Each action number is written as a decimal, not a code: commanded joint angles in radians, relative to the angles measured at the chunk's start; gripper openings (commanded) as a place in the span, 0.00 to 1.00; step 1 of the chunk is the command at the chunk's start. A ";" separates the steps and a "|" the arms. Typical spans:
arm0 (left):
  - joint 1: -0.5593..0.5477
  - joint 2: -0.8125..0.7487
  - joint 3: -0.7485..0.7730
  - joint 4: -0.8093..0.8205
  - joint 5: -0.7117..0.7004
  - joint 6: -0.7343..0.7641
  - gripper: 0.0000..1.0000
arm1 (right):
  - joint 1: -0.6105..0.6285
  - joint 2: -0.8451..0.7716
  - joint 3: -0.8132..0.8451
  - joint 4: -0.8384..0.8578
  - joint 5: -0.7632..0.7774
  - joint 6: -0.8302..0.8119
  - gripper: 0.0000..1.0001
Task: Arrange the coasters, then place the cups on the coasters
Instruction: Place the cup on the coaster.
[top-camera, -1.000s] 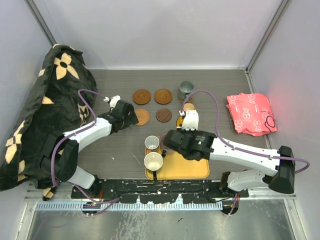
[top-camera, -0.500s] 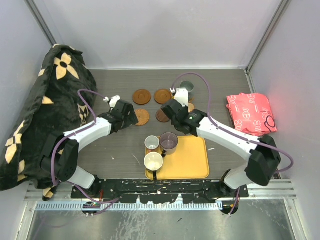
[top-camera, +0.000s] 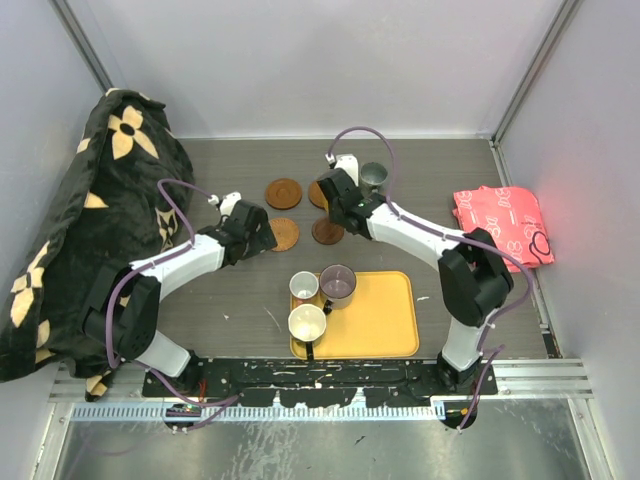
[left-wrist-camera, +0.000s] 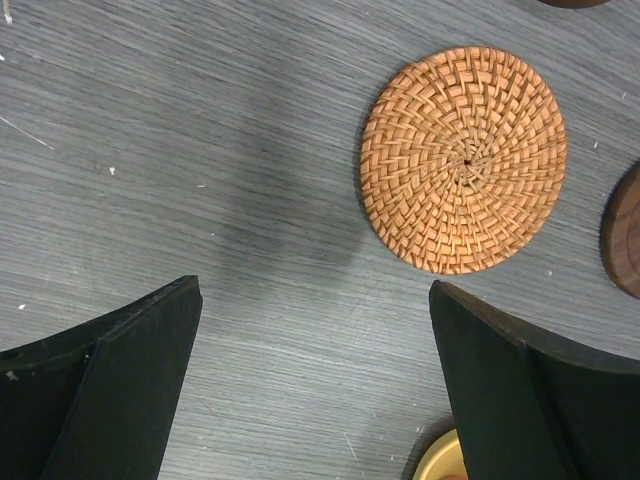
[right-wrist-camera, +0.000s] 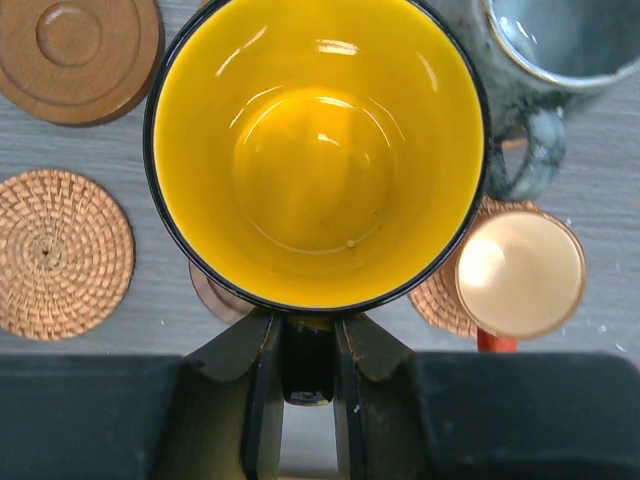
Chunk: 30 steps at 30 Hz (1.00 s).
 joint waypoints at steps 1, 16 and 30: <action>0.005 0.002 0.016 0.042 -0.005 -0.003 0.98 | -0.021 0.042 0.113 0.168 -0.028 -0.064 0.01; 0.010 -0.002 0.012 0.045 -0.012 -0.001 0.98 | -0.058 0.225 0.271 0.243 -0.063 -0.090 0.00; 0.019 0.006 0.013 0.046 -0.021 -0.001 0.98 | -0.088 0.315 0.349 0.247 -0.054 -0.094 0.00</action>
